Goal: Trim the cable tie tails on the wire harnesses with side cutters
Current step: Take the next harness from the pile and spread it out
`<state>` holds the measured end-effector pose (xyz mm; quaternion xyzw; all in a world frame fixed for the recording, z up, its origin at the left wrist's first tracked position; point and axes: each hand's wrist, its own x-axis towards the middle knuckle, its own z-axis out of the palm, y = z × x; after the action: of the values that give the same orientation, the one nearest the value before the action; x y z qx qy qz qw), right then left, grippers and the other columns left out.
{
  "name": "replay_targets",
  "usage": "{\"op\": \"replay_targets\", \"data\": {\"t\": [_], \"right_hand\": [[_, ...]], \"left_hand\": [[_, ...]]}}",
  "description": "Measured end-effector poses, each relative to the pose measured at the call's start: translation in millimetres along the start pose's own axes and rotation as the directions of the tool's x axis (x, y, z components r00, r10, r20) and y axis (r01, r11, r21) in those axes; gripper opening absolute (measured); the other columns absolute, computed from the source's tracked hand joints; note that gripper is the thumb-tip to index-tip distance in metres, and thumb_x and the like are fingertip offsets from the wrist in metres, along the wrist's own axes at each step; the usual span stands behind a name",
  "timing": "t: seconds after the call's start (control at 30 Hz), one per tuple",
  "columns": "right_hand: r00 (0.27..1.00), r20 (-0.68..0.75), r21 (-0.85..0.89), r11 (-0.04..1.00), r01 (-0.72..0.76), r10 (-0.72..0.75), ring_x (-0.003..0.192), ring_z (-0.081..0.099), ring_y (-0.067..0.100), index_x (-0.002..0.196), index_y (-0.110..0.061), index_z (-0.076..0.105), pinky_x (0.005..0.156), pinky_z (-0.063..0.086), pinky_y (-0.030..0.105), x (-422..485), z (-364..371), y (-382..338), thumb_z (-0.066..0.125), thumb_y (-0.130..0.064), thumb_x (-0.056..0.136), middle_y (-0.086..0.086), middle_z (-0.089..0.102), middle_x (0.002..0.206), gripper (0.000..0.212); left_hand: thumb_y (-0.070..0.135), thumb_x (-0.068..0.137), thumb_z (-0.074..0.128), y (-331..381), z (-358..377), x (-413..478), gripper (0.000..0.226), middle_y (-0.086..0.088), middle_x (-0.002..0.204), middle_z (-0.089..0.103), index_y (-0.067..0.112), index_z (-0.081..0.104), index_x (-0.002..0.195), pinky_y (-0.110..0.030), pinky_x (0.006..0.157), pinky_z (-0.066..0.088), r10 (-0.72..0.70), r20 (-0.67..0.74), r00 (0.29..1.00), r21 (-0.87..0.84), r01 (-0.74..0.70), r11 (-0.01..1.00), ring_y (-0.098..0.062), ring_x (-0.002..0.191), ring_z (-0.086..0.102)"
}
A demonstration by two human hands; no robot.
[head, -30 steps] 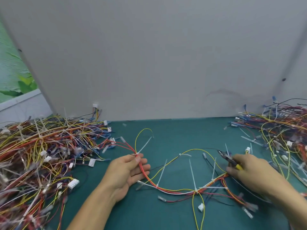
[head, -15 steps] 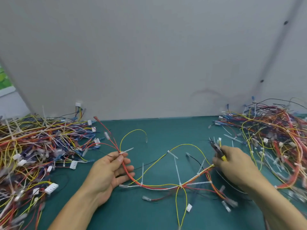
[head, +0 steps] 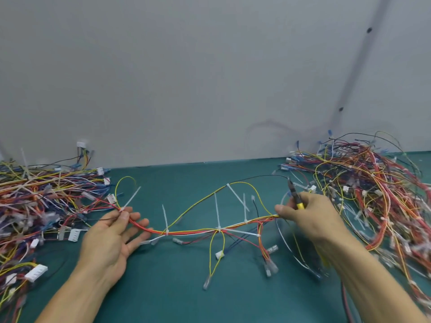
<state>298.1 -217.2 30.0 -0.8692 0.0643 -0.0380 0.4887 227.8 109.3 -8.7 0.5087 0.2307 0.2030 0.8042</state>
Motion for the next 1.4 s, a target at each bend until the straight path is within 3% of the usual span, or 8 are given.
{"op": "replay_targets", "data": {"t": [0.33, 0.57, 0.73, 0.93, 1.07, 1.17, 1.27, 1.4], "right_hand": [[0.998, 0.046, -0.118, 0.993, -0.031, 0.036, 0.057, 0.052, 0.018, 0.063, -0.011, 0.061, 0.055, 0.036, 0.028, -0.4, 1.9, 3.0, 0.087, -0.033, 0.066, 0.007, 0.066, 0.062, 0.034], [0.959, 0.264, -0.322, 0.947, -0.015, 0.105, 0.067, 0.067, 0.020, 0.076, -0.010, 0.069, 0.072, 0.052, 0.031, -1.8, 0.1, -0.3, 0.078, -0.035, 0.076, 0.004, 0.073, 0.071, 0.027], [0.902, 0.419, -0.445, 0.889, 0.106, 0.102, 0.044, 0.057, 0.004, 0.080, -0.015, 0.068, 0.047, 0.038, 0.016, -9.6, -7.4, -11.1, 0.074, -0.024, 0.079, -0.006, 0.063, 0.051, 0.011], [0.847, 0.518, -0.514, 0.835, 0.197, 0.119, 0.047, 0.058, 0.006, 0.082, -0.018, 0.068, 0.047, 0.041, 0.016, -25.3, -7.8, -13.0, 0.076, -0.023, 0.076, -0.010, 0.061, 0.051, 0.011], [0.870, 0.482, -0.564, 0.796, 0.221, 0.100, 0.068, 0.063, 0.015, 0.080, -0.020, 0.065, 0.062, 0.051, 0.025, -32.2, -1.7, -11.8, 0.078, -0.033, 0.070, -0.007, 0.059, 0.083, 0.021], [0.892, 0.446, -0.605, 0.760, 0.239, 0.074, 0.084, 0.061, 0.019, 0.084, -0.021, 0.060, 0.068, 0.049, 0.027, -40.3, 5.3, -10.0, 0.077, -0.042, 0.067, -0.002, 0.061, 0.089, 0.032], [0.878, 0.473, -0.588, 0.770, 0.250, 0.077, 0.087, 0.058, 0.016, 0.092, -0.025, 0.056, 0.070, 0.047, 0.028, -43.9, 1.4, -12.5, 0.080, -0.050, 0.065, -0.004, 0.059, 0.093, 0.044], [0.809, 0.584, -0.215, 0.974, 0.072, 0.069, 0.059, 0.059, 0.010, 0.101, -0.019, 0.060, 0.057, 0.047, 0.028, -37.1, -34.8, -17.9, 0.082, -0.035, 0.071, -0.002, 0.064, 0.078, 0.040]], "left_hand": [[0.009, 0.100, 0.046, 1.8, -1.5, 0.4, 0.015, -0.006, 0.085, 0.062, 0.013, 0.057, 0.090, -0.034, 0.053, 0.060, 0.002, -0.056, 0.998, 0.026, -0.001, 1.000, -0.022, 0.074, 0.066], [0.009, 0.099, 0.048, 8.1, -9.2, -5.6, 0.013, -0.007, 0.087, 0.064, 0.011, 0.056, 0.089, -0.033, 0.051, 0.059, -0.025, -0.101, 0.995, 0.099, 0.036, 0.994, -0.020, 0.068, 0.069], [0.007, 0.098, 0.049, 22.4, -16.5, -15.6, 0.013, -0.008, 0.082, 0.056, 0.010, 0.054, 0.086, -0.036, 0.049, 0.058, -0.078, -0.107, 0.991, 0.123, 0.091, 0.988, -0.026, 0.070, 0.068], [0.002, 0.091, 0.058, 19.3, -52.4, -39.3, 0.007, -0.016, 0.074, 0.060, 0.003, 0.055, 0.085, -0.032, 0.040, 0.055, -0.083, -0.156, 0.984, 0.326, 0.131, 0.936, -0.028, 0.057, 0.066], [0.000, 0.084, 0.069, 14.4, -87.4, -36.6, 0.012, -0.021, 0.065, 0.064, -0.001, 0.057, 0.081, -0.032, 0.038, 0.052, 0.045, -0.207, 0.977, 0.668, 0.108, 0.736, -0.030, 0.046, 0.061], [0.018, 0.079, 0.077, 15.9, -107.9, -24.8, 0.025, -0.014, 0.044, 0.060, 0.006, 0.061, 0.063, -0.039, 0.053, 0.055, 0.161, -0.162, 0.974, 0.939, 0.102, 0.329, -0.031, 0.043, 0.061], [0.040, 0.071, 0.078, 14.5, -118.6, -13.9, 0.047, -0.006, 0.046, 0.057, 0.010, 0.056, 0.044, -0.030, 0.056, 0.046, 0.224, -0.083, 0.971, 0.993, 0.099, -0.063, -0.029, 0.054, 0.059], [0.045, 0.065, 0.082, 9.5, -133.2, -1.6, 0.063, -0.004, 0.035, 0.048, 0.008, 0.044, 0.032, -0.027, 0.052, 0.040, 0.242, -0.068, 0.968, 0.994, 0.087, -0.069, -0.024, 0.044, 0.053]]}}
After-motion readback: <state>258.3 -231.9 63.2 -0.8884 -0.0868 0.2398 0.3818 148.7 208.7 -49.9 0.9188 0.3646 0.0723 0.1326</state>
